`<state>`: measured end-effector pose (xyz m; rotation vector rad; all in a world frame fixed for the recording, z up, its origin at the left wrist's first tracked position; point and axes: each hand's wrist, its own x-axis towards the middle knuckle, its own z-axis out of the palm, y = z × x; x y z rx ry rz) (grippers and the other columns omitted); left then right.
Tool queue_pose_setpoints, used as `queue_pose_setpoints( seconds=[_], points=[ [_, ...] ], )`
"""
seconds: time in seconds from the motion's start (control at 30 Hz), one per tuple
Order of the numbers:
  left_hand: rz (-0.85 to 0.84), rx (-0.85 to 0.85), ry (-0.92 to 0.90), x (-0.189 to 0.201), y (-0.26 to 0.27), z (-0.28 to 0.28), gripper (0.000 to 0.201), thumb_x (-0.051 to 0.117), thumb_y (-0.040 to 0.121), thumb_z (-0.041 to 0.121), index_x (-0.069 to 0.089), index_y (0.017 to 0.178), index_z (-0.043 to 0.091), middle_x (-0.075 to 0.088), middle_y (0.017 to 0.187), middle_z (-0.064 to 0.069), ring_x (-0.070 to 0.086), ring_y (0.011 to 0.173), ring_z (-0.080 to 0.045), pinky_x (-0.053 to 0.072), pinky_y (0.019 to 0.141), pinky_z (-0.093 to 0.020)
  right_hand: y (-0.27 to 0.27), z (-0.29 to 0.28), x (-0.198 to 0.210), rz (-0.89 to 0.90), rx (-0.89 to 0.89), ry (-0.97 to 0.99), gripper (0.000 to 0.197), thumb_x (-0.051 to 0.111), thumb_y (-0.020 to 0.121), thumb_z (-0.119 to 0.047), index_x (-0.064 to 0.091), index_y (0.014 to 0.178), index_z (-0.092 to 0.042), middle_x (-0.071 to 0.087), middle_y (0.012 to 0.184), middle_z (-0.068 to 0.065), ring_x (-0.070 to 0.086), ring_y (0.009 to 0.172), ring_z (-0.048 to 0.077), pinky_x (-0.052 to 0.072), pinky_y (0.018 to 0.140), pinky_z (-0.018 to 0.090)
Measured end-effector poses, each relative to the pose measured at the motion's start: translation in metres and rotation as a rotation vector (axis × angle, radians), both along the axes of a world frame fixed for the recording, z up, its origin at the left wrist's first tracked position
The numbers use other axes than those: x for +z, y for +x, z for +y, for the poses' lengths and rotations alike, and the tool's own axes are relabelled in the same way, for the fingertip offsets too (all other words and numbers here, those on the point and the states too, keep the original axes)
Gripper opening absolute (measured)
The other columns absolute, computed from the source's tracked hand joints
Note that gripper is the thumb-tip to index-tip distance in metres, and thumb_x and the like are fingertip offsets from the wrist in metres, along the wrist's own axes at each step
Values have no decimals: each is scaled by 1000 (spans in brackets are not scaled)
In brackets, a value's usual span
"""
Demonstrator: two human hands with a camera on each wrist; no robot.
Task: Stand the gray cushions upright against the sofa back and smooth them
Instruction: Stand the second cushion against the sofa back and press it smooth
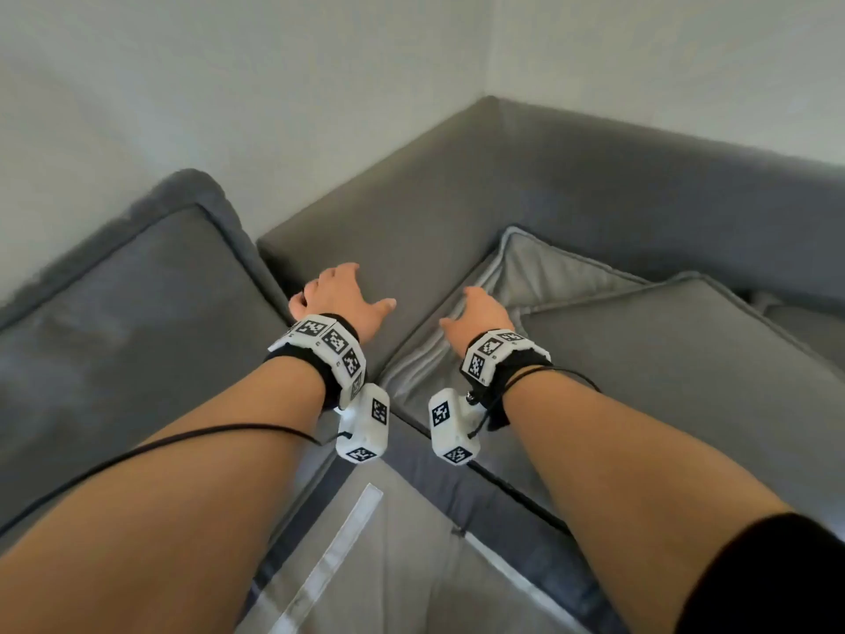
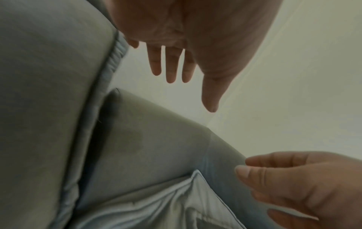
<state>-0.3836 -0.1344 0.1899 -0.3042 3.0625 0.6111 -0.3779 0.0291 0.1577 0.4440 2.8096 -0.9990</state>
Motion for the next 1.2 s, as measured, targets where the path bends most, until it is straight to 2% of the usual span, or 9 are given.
queue_pose_setpoints(
  seconds=[0.17, 0.33, 0.53, 0.67, 0.8, 0.9, 1.03, 1.1, 1.2],
  points=[
    [-87, -131, 59, -16, 7, 97, 71, 59, 82, 56, 38, 141, 24, 42, 147, -5, 38, 136, -30, 24, 114, -47, 34, 109, -19, -57, -226, -55, 51, 60, 88, -29, 45, 134, -12, 55, 134, 11, 53, 123, 31, 43, 97, 35],
    [-175, -241, 119, -36, 24, 202, 72, 61, 82, 55, 39, 141, 22, 43, 146, -6, 38, 135, -33, 30, 113, -49, 81, 218, -44, -118, -438, -76, 54, 60, 90, -29, 43, 137, -9, 54, 134, 13, 53, 123, 33, 44, 97, 37],
    [-257, -345, 67, -68, 54, 332, 71, 61, 81, 56, 41, 140, 22, 44, 145, -6, 38, 135, -33, 32, 112, -48, 146, 344, -77, -184, -629, -130, 49, 60, 90, -25, 46, 132, -5, 55, 133, 15, 53, 122, 35, 45, 94, 37],
    [-314, -396, 29, -83, 82, 411, 71, 61, 81, 56, 41, 140, 23, 43, 146, -6, 38, 135, -33, 32, 112, -49, 189, 412, -99, -228, -753, -127, 51, 62, 87, -25, 46, 131, -6, 51, 136, 15, 47, 127, 36, 43, 98, 40],
    [-377, -437, -25, -98, 109, 463, 71, 60, 81, 58, 41, 140, 23, 43, 146, -6, 38, 135, -33, 32, 112, -48, 224, 449, -108, -258, -888, -20, 57, 67, 85, -29, 41, 130, -4, 41, 139, 16, 38, 130, 35, 37, 102, 40],
    [-439, -450, -74, -110, 126, 489, 72, 60, 80, 60, 42, 139, 24, 44, 145, -5, 39, 135, -33, 33, 112, -48, 247, 469, -112, -314, -1001, -46, 72, 71, 82, -34, 34, 136, -4, 34, 144, 17, 31, 134, 34, 32, 107, 40],
    [-507, -453, -123, -117, 147, 511, 72, 60, 80, 59, 43, 139, 23, 45, 144, -7, 41, 133, -33, 36, 110, -48, 267, 493, -126, -428, -1159, -297, 93, 72, 78, -40, 19, 145, -5, 35, 145, 18, 38, 132, 36, 33, 107, 43],
    [-530, -447, -147, -118, 155, 518, 72, 60, 80, 59, 43, 139, 21, 46, 144, -8, 43, 132, -34, 38, 109, -47, 271, 502, -136, -541, -1096, -452, 91, 63, 85, -45, 14, 146, 0, 37, 147, 19, 40, 133, 35, 32, 107, 39],
    [-552, -439, -157, -118, 160, 526, 71, 59, 80, 59, 43, 139, 22, 46, 144, -7, 44, 132, -33, 38, 109, -47, 271, 512, -146, -646, -983, -583, 83, 54, 89, -53, 28, 145, 1, 42, 146, 17, 44, 132, 30, 32, 104, 34]
  ],
)
